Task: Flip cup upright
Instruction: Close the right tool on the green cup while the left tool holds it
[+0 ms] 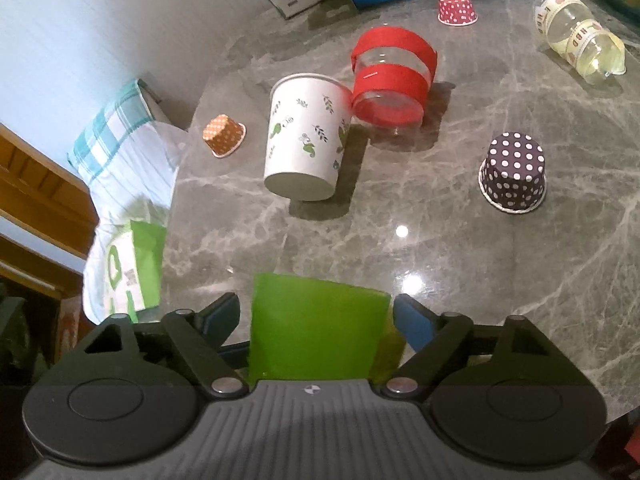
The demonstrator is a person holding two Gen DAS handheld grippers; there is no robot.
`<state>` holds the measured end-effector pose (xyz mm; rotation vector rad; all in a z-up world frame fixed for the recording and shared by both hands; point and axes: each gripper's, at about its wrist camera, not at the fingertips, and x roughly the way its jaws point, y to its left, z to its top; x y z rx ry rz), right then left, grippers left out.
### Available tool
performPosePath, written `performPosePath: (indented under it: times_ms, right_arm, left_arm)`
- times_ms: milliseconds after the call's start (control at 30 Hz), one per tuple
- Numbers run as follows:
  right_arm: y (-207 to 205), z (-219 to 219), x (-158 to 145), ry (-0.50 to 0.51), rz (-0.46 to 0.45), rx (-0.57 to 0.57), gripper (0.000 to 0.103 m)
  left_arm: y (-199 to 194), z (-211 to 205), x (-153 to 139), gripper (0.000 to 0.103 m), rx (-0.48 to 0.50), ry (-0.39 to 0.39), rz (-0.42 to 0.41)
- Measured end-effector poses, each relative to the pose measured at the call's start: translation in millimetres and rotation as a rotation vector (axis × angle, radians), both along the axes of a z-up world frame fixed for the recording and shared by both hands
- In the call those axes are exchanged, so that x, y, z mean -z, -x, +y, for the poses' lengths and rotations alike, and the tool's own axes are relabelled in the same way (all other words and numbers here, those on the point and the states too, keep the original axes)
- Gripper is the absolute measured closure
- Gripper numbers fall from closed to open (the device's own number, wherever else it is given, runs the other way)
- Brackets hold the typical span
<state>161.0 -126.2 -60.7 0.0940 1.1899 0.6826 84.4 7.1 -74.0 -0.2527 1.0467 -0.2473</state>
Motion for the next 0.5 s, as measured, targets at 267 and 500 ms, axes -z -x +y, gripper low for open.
performPosePath:
  times_ms: [267, 500]
  right_arm:
    - [-1, 6, 4, 0.006, 0.018, -0.013, 0.025]
    - [0, 0, 2, -0.016, 0.010, 0.004, 0.025]
  left_arm:
    - [18, 13, 0, 0.013, 0.001, 0.033, -0.024]
    - [46, 25, -10, 0.013, 0.013, 0.084, -0.093]
